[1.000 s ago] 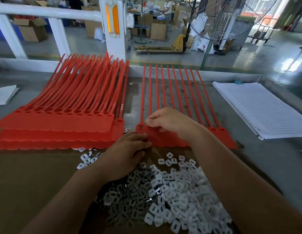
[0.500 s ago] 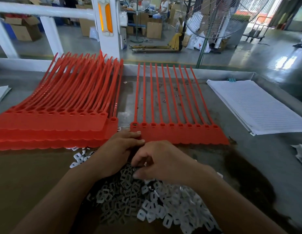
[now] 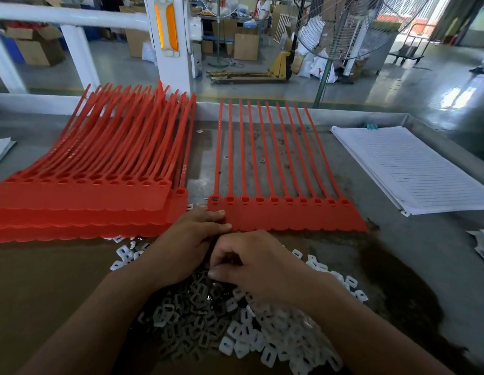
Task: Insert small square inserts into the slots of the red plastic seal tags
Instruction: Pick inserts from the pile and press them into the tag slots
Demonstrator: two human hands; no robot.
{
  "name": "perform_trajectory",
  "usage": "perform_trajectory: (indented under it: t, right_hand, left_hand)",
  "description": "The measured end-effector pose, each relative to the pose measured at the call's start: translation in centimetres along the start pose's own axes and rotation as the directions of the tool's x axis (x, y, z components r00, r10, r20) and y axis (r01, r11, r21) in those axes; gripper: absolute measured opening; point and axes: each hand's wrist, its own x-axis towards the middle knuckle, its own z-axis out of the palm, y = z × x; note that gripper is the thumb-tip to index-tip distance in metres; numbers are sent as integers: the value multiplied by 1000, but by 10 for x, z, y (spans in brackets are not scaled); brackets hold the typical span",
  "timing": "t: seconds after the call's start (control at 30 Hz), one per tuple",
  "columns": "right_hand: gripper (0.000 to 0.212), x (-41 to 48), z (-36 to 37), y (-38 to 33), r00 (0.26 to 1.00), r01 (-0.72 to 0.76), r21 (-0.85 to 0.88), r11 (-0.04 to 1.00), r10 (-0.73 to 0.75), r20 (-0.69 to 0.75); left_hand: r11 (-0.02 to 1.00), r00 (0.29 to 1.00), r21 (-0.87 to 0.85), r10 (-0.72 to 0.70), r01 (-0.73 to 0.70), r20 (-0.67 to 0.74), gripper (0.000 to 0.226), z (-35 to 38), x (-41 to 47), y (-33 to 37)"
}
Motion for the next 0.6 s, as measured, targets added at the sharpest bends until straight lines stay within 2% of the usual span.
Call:
perform_trajectory:
  t: [0.23,0.43,0.6]
  right_hand:
    - [11,-2,-7,0,999,-40,110,993,42,-23]
    - [10,-4,-7,-2,998,-66,105,992,68,-12]
    - [20,-4,-8,-2,997,-56,63,996,60,-57]
  left_hand:
    - [999,1000,-36,-28,28,-13,38,0,-1,2]
    - [999,999,-21,-30,30,-21,41,-1,-2,3]
    - [999,999,-19,-43,42,-20,43,-1,-2,3]
